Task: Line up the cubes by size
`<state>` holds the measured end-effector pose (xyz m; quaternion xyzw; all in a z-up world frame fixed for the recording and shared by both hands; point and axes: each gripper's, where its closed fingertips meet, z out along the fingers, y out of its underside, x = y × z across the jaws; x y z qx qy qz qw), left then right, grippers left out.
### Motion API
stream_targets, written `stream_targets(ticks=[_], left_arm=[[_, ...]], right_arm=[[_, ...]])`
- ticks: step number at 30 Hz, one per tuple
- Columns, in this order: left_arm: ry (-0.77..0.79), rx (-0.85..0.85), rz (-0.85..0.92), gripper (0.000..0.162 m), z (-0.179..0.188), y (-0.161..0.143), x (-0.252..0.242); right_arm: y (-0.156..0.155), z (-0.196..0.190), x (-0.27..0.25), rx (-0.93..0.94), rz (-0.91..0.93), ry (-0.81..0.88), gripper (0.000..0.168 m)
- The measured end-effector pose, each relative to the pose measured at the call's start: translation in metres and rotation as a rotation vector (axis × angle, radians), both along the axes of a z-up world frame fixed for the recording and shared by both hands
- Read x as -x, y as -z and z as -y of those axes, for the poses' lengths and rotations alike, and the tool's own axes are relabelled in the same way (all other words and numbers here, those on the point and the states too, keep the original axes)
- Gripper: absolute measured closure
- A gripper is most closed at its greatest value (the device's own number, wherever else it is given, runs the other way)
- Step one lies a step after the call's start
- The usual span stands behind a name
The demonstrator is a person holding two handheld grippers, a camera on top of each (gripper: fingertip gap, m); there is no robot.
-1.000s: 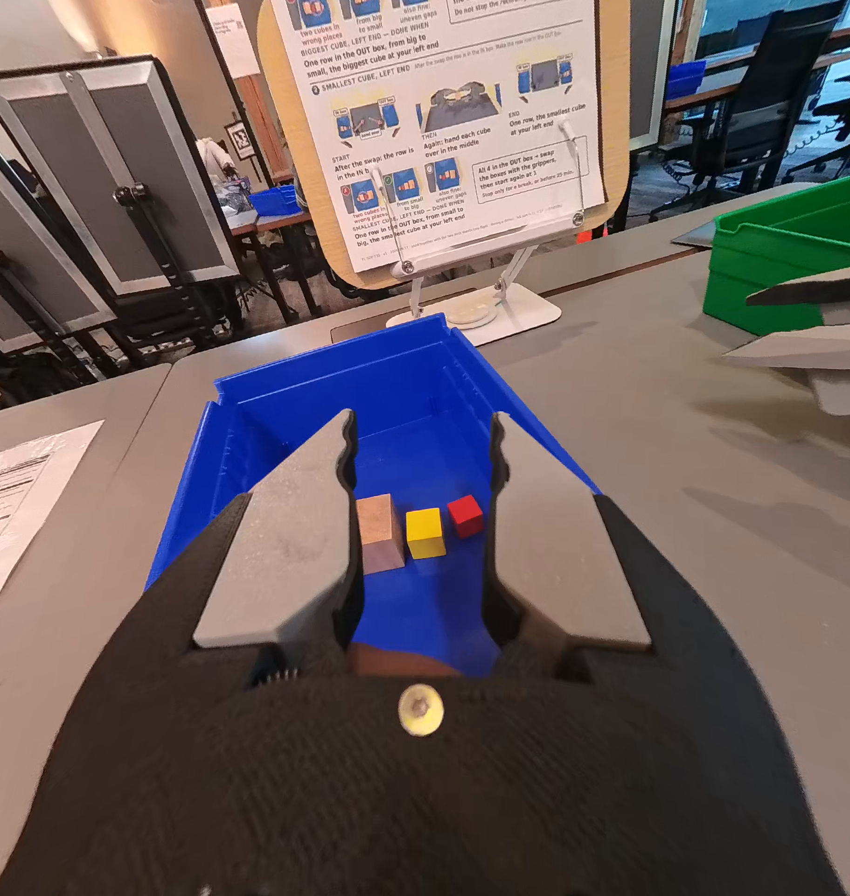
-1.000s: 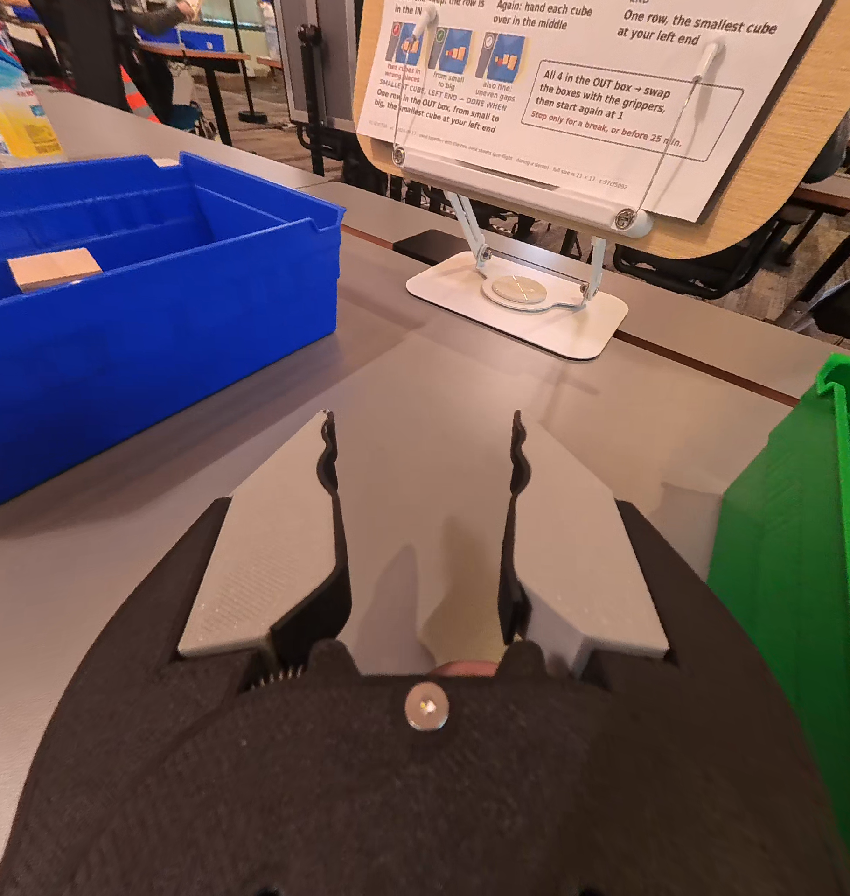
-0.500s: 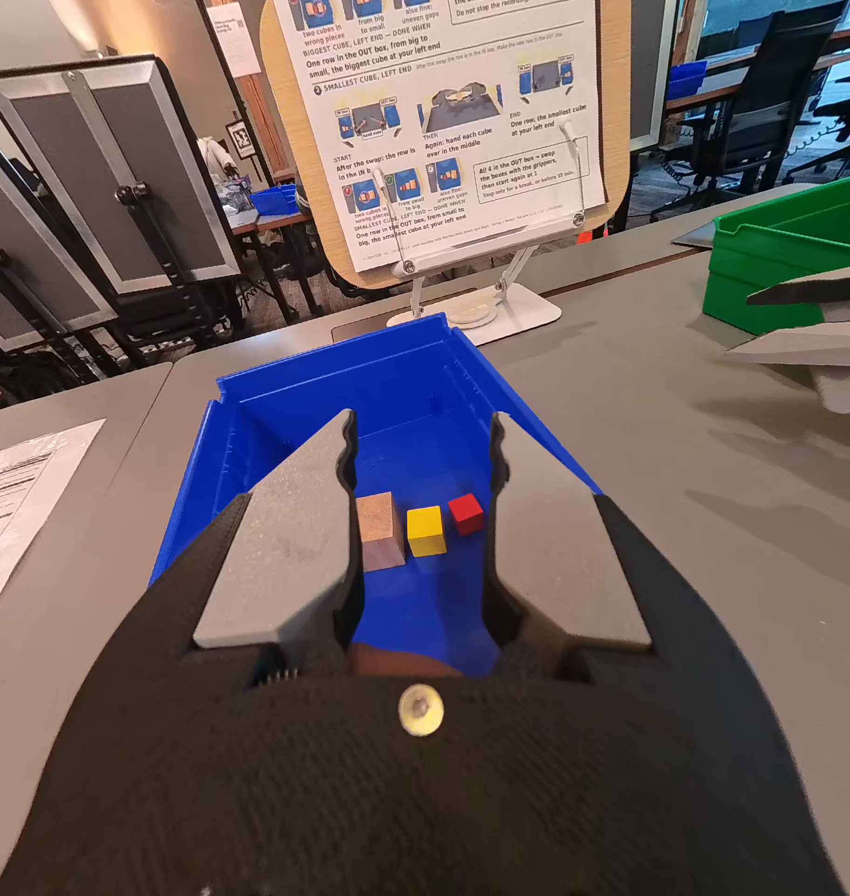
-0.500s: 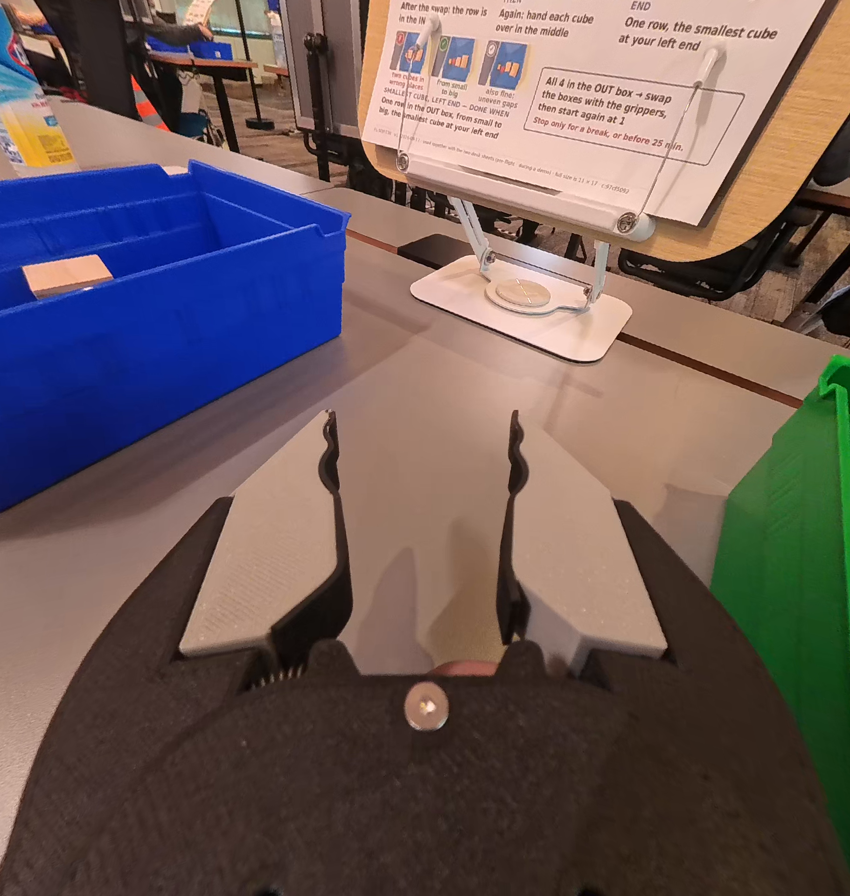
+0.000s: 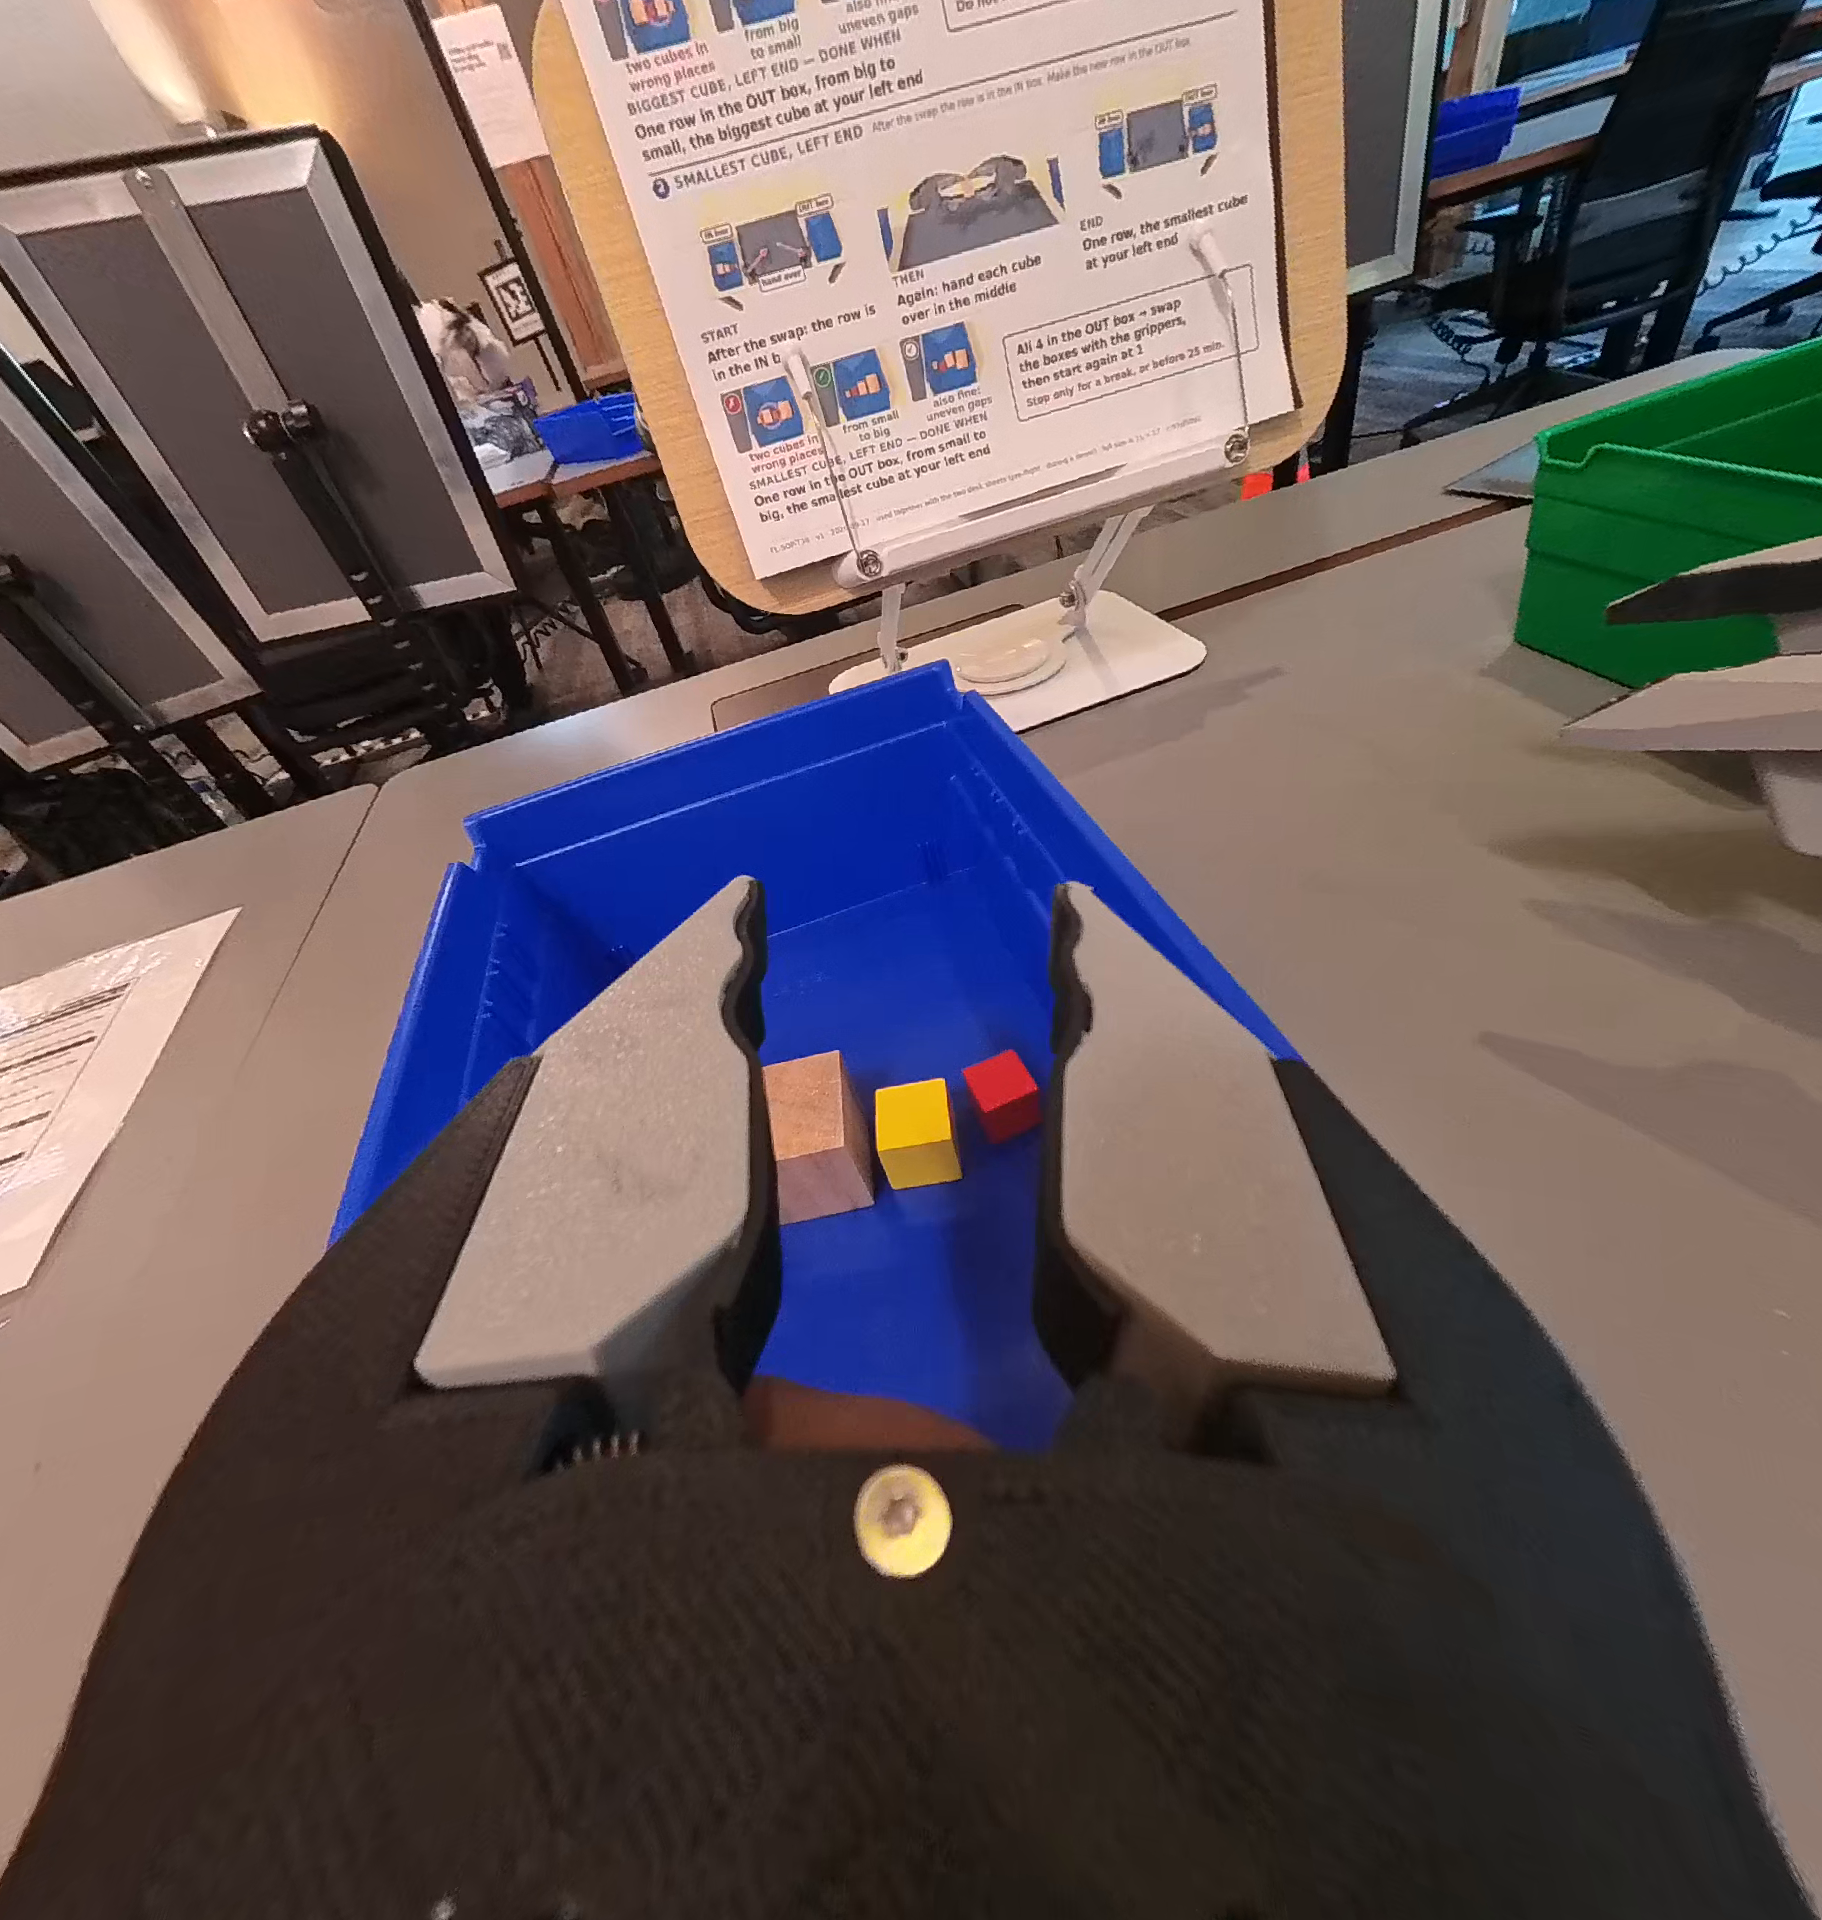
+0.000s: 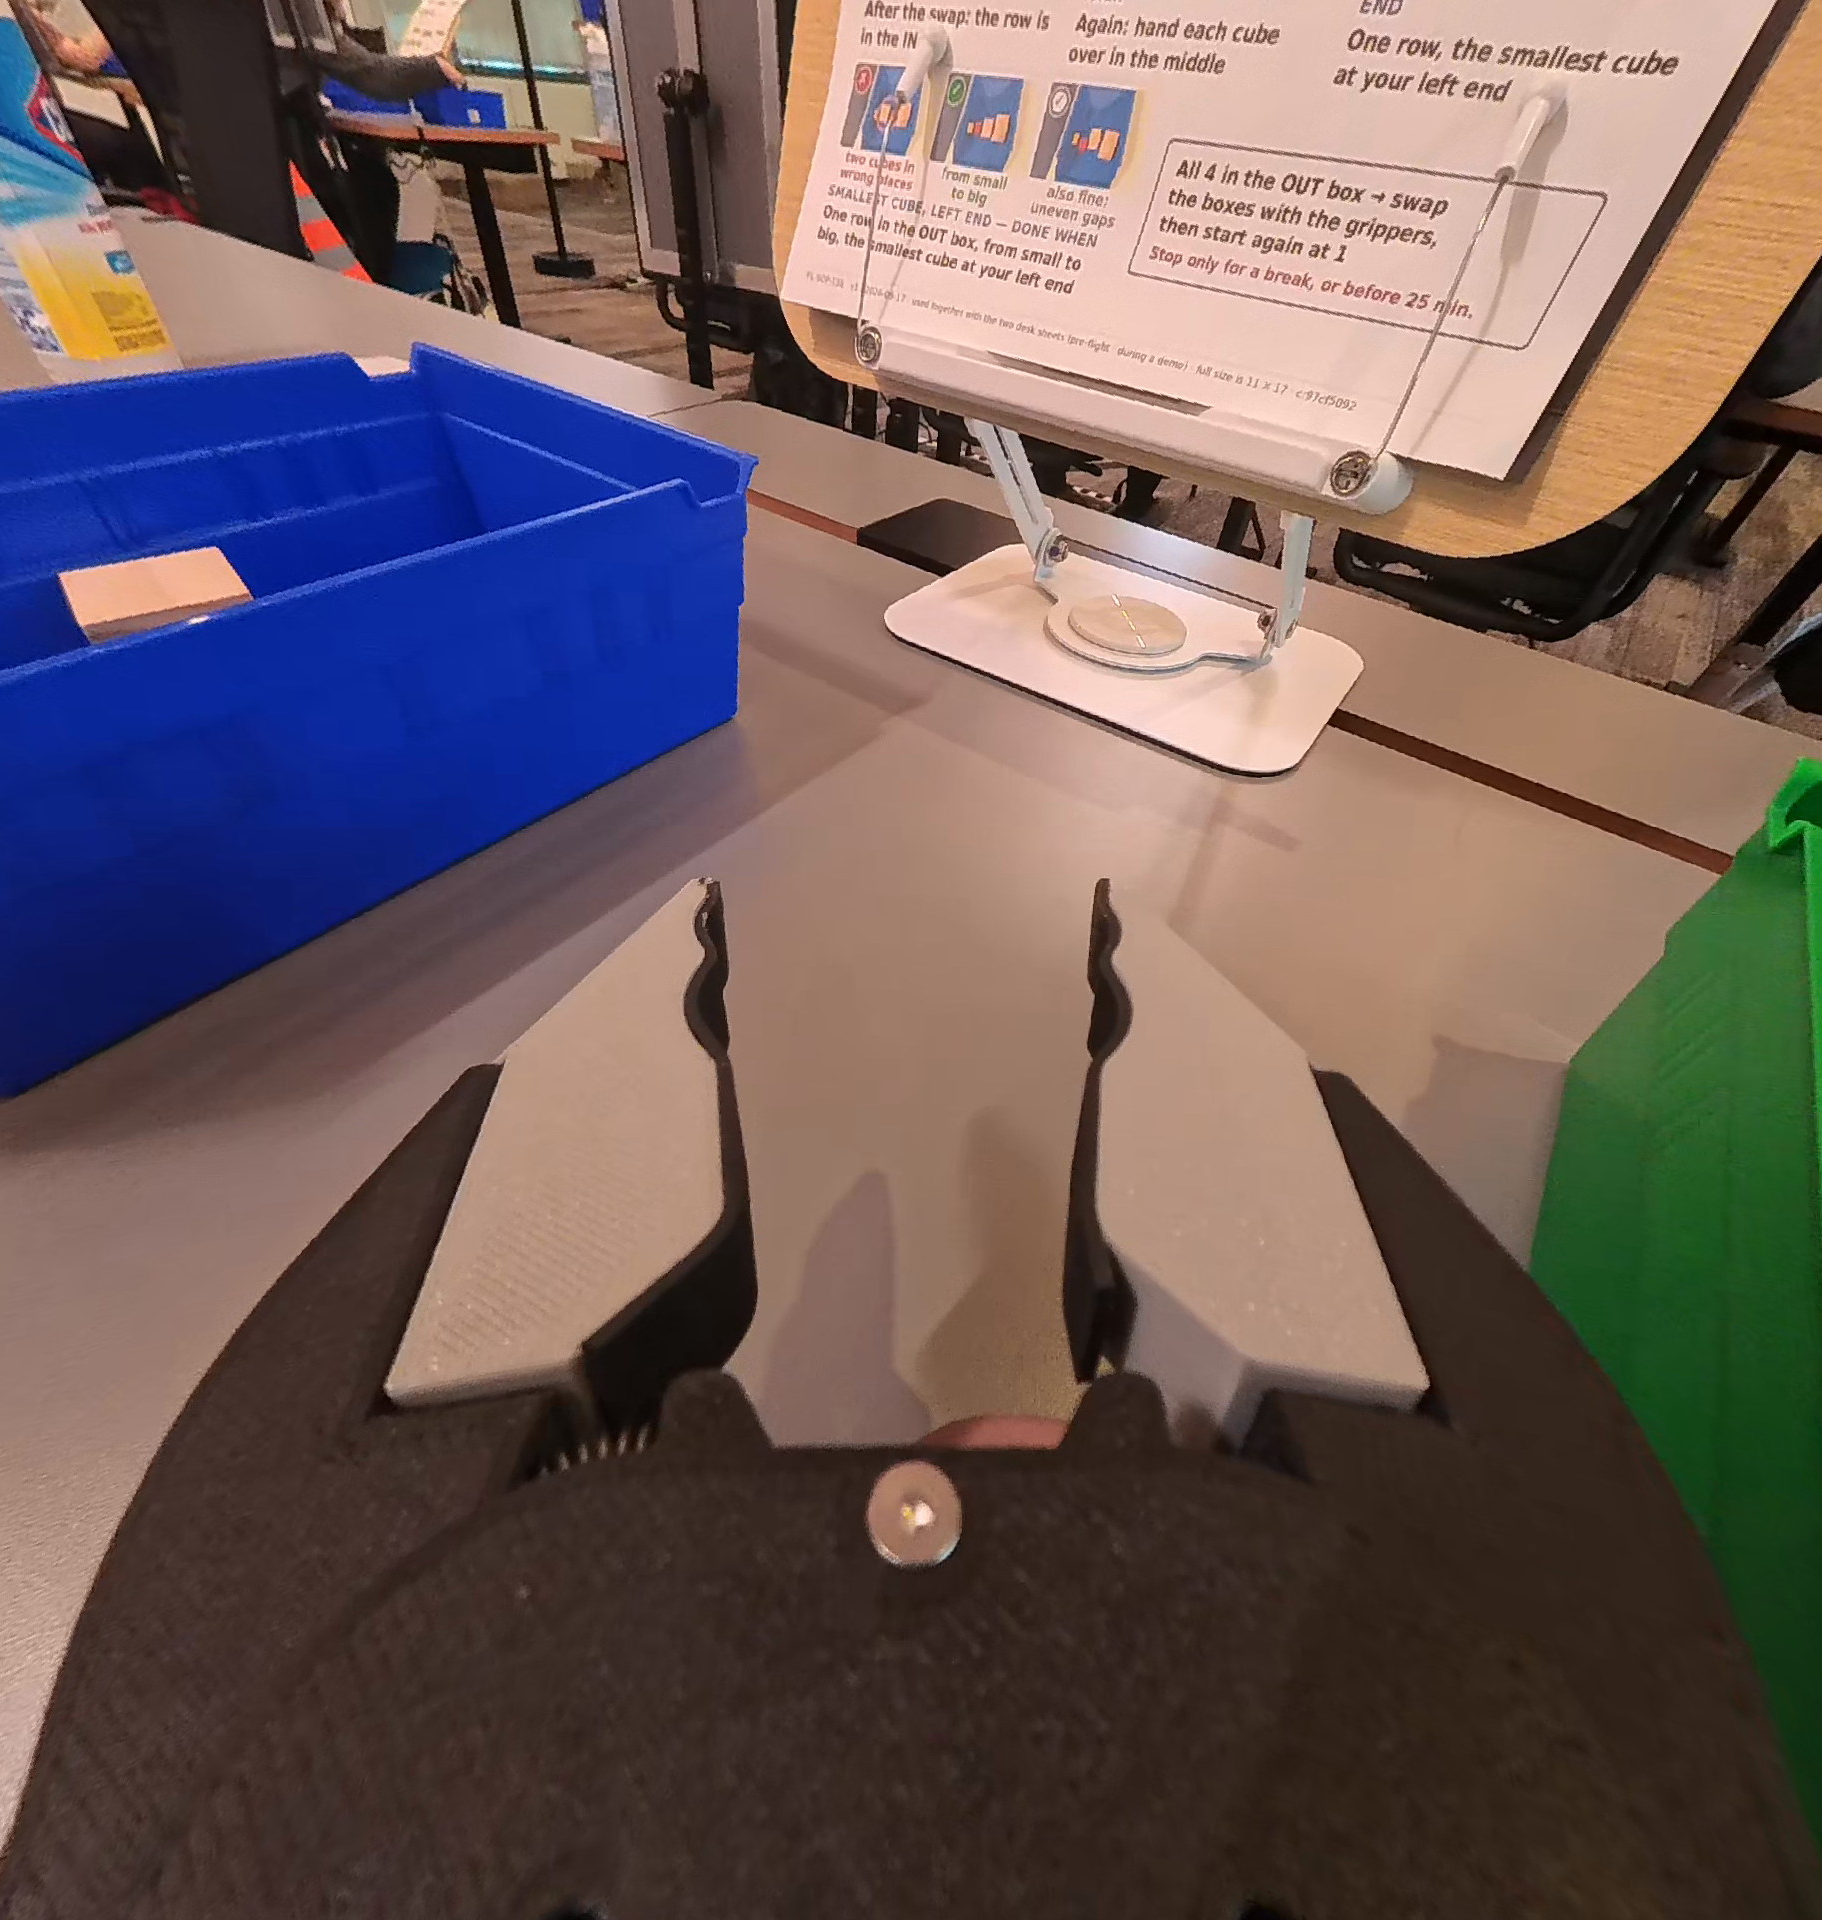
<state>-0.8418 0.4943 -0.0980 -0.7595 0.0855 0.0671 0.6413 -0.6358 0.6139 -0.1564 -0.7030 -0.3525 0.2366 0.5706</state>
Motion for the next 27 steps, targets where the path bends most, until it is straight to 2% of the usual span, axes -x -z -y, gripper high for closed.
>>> stream_targets(ticks=[27], left_arm=[[-0.005,0.006,-0.015,0.109,0.0009,0.0009,0.0013]], right_arm=[[-0.0018,0.0018,0.0,-0.004,-0.005,-0.004,0.101]])
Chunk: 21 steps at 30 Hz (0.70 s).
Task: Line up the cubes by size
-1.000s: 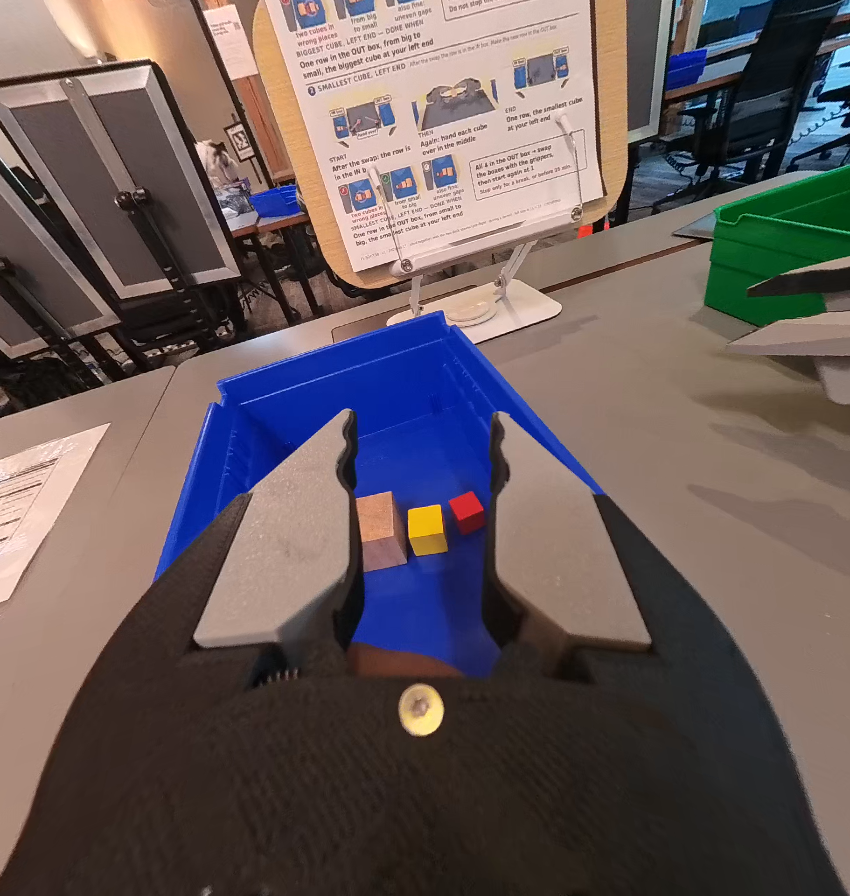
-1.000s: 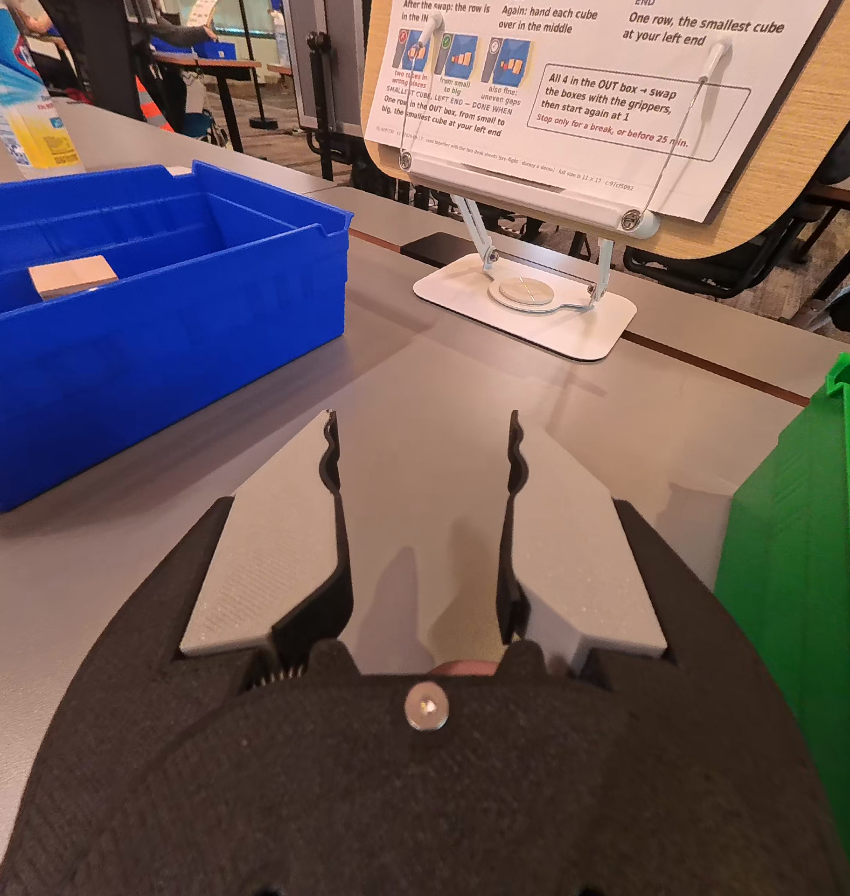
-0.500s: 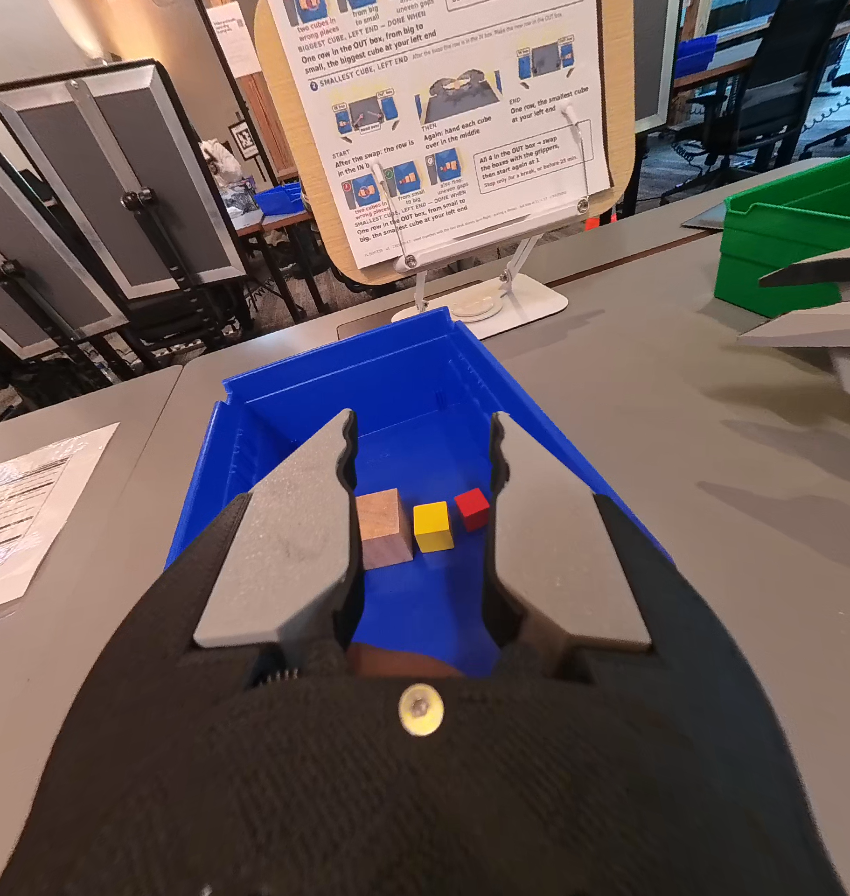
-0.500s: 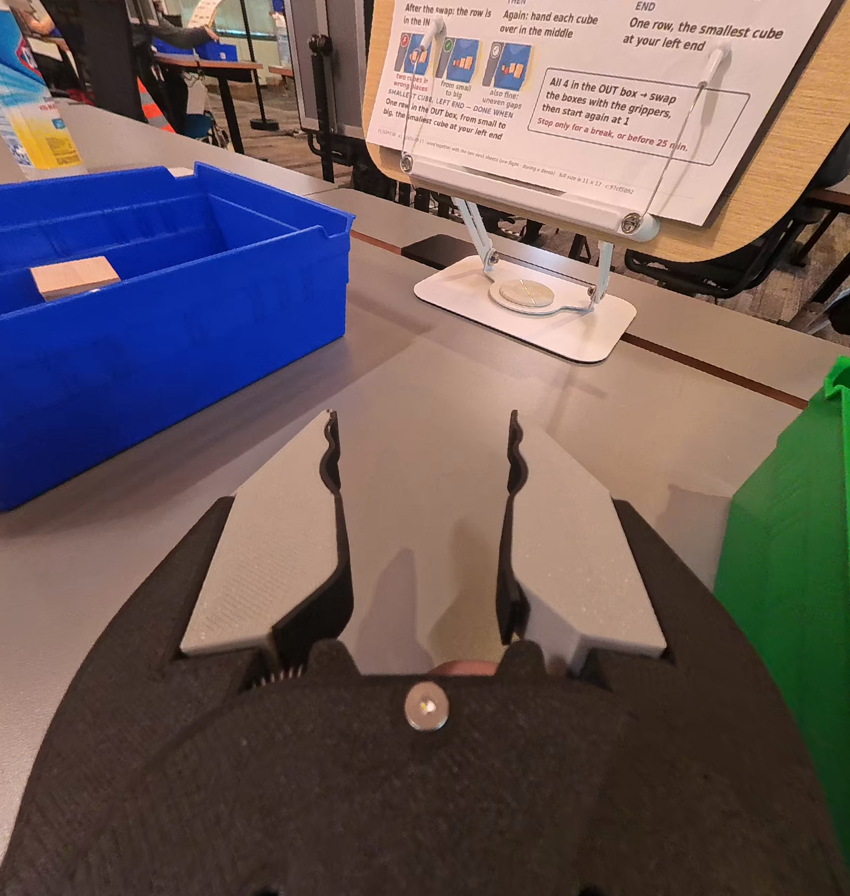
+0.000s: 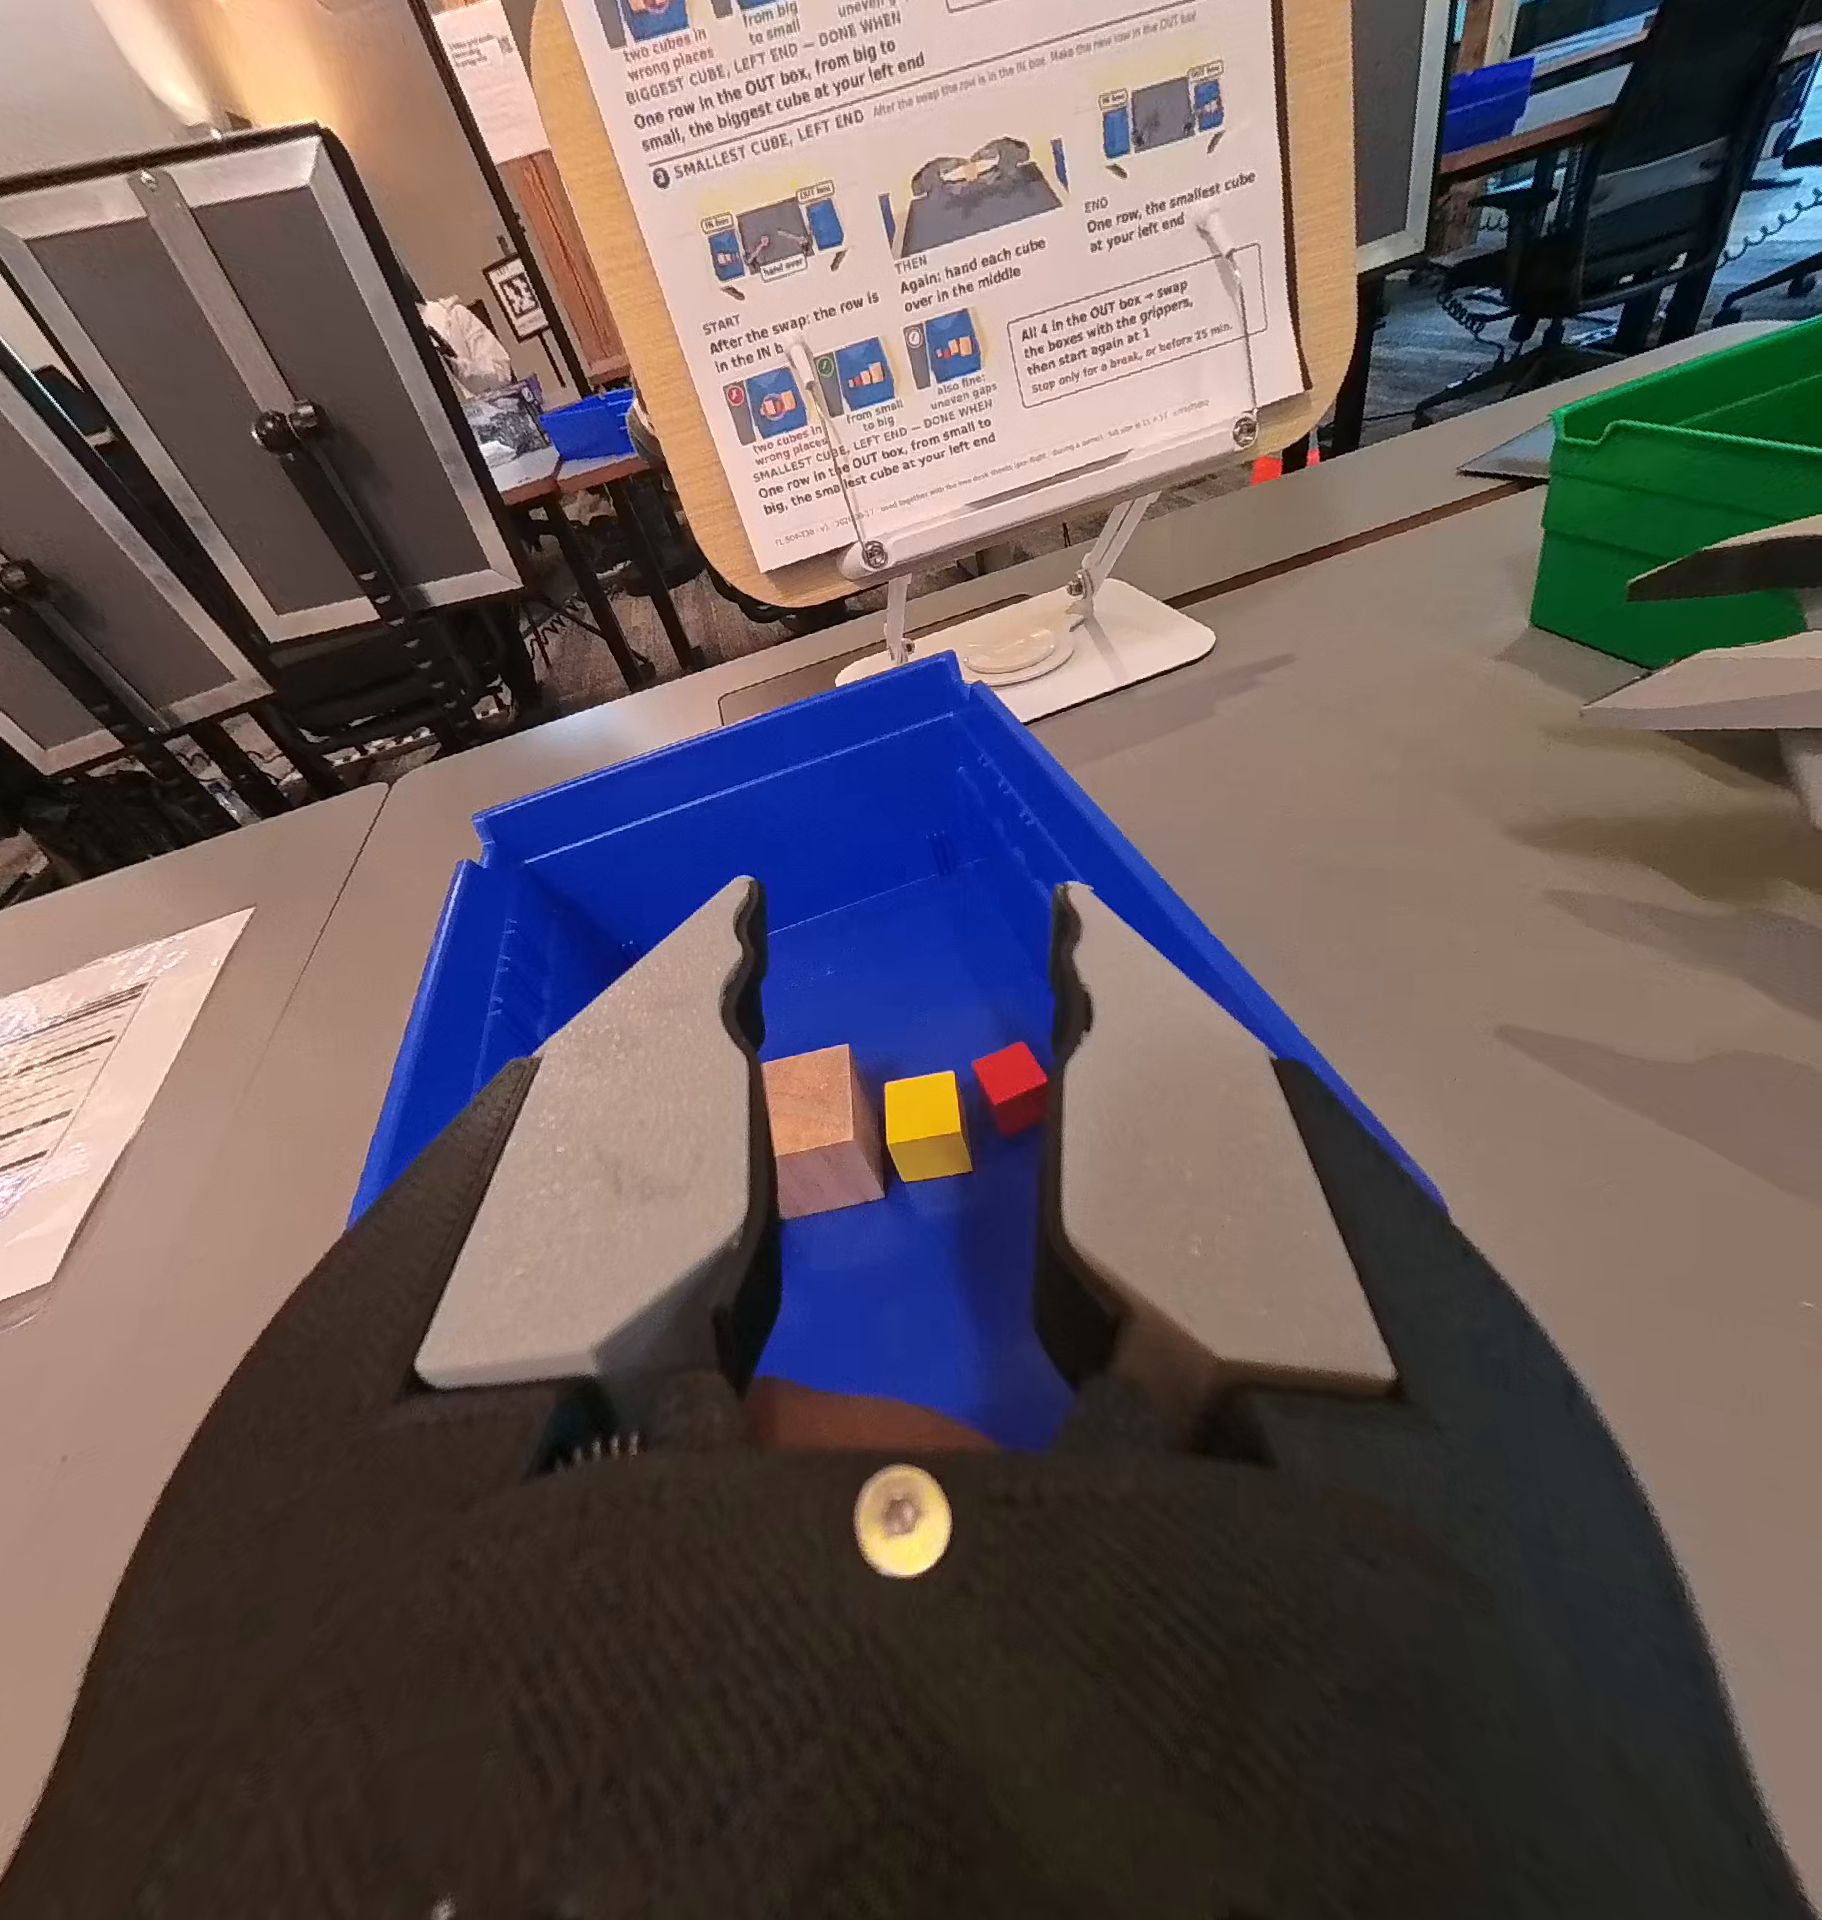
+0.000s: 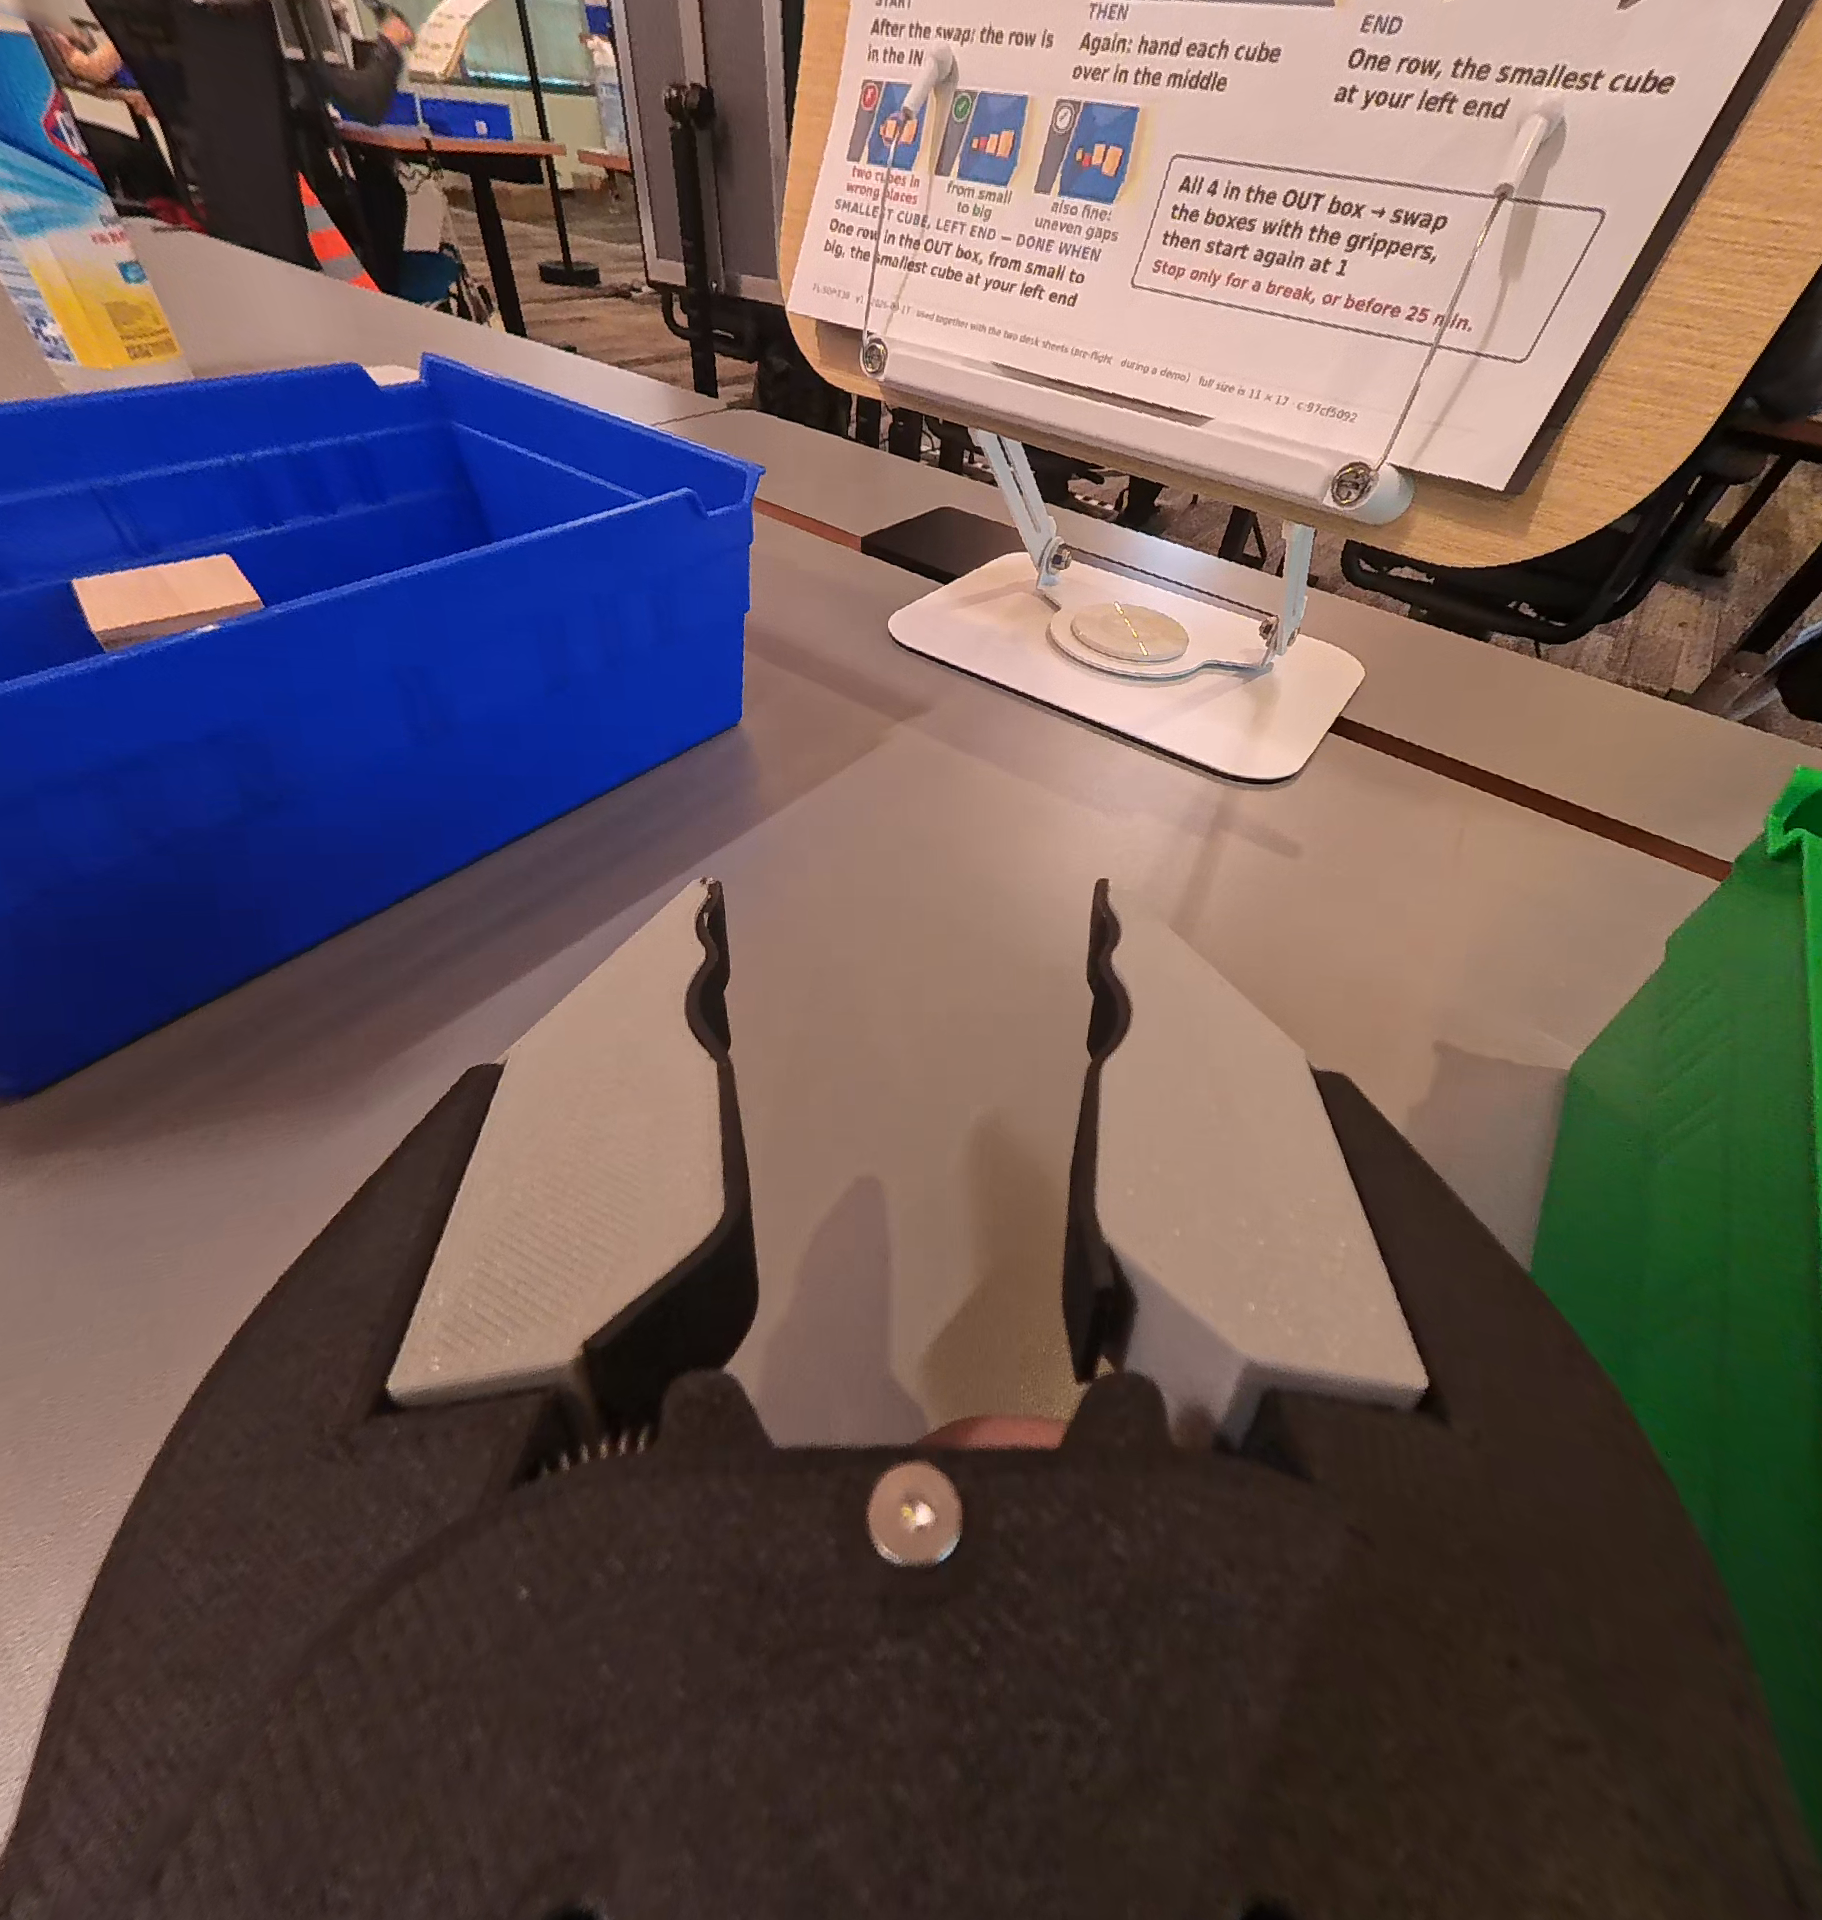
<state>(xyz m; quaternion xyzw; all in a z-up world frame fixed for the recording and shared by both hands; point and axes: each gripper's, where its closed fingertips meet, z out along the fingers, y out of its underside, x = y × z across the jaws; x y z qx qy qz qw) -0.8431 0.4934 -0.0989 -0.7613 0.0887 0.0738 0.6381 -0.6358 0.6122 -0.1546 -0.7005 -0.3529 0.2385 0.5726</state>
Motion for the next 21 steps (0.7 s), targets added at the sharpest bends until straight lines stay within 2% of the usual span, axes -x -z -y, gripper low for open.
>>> stream_targets(ticks=[21], left_arm=[[-0.025,0.039,0.023,0.11,-0.002,0.011,0.014]], right_arm=[[0.001,0.001,0.002,0.0,0.007,-0.006,0.101]])
